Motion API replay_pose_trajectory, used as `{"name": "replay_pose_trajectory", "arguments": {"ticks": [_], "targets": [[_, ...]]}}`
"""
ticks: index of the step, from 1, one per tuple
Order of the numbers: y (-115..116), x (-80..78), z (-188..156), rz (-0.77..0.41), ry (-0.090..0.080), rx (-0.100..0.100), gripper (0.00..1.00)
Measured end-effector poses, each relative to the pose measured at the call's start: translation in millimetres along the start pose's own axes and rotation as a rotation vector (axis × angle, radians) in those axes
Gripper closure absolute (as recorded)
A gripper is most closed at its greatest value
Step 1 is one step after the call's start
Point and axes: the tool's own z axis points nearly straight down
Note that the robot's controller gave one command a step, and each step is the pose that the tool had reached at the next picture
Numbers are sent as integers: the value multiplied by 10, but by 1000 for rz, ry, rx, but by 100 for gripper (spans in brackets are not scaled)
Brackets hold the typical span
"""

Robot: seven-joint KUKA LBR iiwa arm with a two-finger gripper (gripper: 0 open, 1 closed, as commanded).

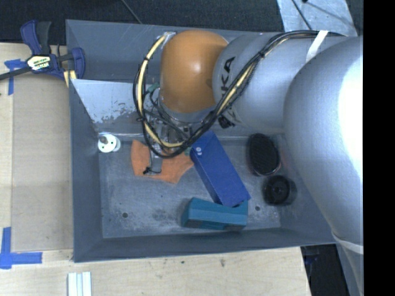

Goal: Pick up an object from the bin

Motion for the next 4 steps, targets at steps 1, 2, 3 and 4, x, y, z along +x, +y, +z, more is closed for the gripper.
{"name": "replay_pose_trajectory", "arguments": {"ticks": [1,2,3,4], "targets": [[-364,38,567,89,-2,0,0],[-411,60,405,104,1,1,0],[-370,56,194,109,-4,-1,0],[-367,45,690,232,3,2,0]]}}
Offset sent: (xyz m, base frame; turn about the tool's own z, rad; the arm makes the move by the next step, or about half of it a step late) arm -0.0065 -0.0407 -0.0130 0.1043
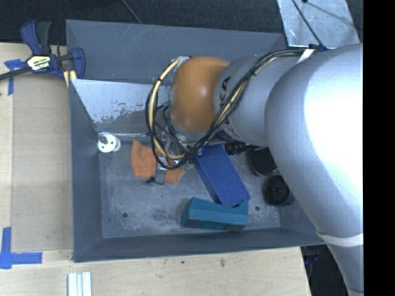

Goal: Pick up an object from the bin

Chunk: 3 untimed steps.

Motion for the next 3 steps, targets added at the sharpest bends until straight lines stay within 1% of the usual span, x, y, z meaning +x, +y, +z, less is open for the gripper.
{"name": "replay_pose_trajectory", "arguments": {"ticks": [1,3], "targets": [[65,48,-37,60,-2,-1,100],[60,55,-66,60,-2,-1,100]]}}
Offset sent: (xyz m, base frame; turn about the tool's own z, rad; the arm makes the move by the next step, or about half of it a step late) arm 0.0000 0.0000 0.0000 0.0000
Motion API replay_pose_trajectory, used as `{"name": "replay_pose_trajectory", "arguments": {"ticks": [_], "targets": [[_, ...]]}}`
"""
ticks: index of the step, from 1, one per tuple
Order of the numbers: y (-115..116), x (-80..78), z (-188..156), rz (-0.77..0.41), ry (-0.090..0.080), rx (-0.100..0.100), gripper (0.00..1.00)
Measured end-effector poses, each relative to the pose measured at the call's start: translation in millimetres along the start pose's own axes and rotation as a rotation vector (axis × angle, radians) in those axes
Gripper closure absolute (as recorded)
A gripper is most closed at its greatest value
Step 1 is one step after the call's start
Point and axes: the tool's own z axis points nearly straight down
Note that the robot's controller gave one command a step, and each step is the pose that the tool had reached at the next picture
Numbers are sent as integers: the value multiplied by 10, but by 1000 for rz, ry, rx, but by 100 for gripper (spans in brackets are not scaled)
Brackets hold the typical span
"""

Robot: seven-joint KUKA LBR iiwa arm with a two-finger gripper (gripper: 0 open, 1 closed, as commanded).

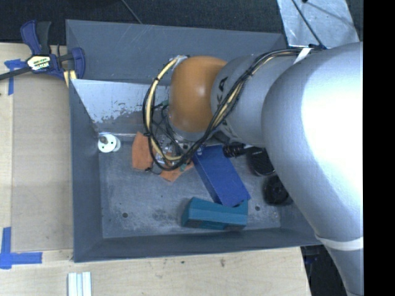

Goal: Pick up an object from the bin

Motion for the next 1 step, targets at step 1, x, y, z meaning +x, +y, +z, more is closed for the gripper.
{"name": "replay_pose_trajectory", "arguments": {"ticks": [1], "targets": [[-4,3,-127,0,1,1,100]]}}
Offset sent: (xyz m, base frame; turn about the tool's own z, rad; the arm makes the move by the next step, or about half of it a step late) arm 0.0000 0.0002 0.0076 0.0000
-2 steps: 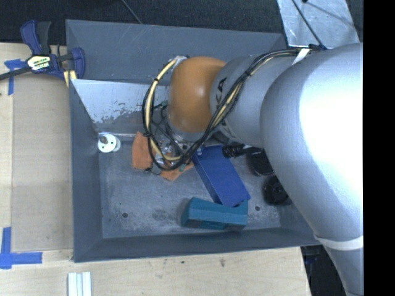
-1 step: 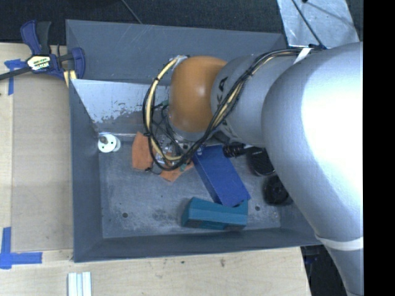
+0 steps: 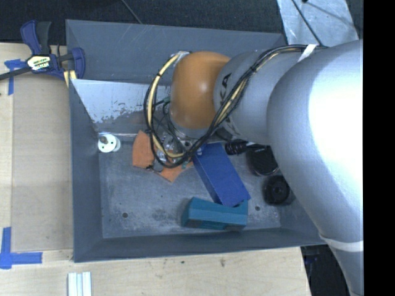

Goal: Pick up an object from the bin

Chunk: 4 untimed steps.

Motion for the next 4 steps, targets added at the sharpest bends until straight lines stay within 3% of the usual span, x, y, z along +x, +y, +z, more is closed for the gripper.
{"name": "replay_pose_trajectory", "arguments": {"ticks": [4], "targets": [[-1,-13,-393,0,-3,-1,100]]}}
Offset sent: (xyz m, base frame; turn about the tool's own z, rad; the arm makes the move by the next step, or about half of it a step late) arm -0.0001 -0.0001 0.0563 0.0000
